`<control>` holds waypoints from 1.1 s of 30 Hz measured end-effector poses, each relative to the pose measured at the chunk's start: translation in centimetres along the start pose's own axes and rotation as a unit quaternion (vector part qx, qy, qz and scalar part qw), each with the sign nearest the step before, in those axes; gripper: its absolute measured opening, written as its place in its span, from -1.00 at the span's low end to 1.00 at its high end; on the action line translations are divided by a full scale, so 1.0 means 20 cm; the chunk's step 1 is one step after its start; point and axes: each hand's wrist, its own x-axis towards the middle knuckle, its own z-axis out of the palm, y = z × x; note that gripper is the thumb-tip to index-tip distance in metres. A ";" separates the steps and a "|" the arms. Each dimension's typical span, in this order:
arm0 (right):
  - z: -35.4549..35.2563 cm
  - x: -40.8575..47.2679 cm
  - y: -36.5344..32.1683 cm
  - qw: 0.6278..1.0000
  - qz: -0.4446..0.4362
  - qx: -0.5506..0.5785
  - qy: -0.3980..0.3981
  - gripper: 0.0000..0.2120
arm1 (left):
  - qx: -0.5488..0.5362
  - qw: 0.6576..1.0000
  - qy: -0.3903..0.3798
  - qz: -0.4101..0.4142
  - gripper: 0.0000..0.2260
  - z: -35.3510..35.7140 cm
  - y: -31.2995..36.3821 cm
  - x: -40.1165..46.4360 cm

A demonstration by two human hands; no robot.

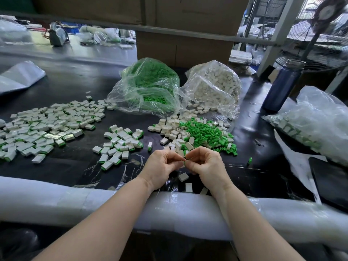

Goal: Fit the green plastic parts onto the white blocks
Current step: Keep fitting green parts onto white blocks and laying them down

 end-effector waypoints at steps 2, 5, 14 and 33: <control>0.00 0.00 0.00 1.000 0.006 0.004 -0.007 -0.75 | 0.001 1.000 -0.004 -0.002 -0.85 0.00 0.00 0.00; -0.01 0.00 0.00 1.000 0.015 0.017 -0.018 -0.76 | 0.005 1.000 -0.009 0.000 -0.81 0.00 0.00 -0.01; -0.02 -0.01 -0.02 0.997 0.029 0.038 -0.053 -0.77 | 0.048 0.998 -0.032 0.016 -0.80 -0.01 0.00 -0.01; -0.02 -0.01 -0.03 0.997 0.032 0.032 -0.059 -0.74 | 0.080 0.994 -0.051 0.047 -0.89 -0.01 0.01 -0.01</control>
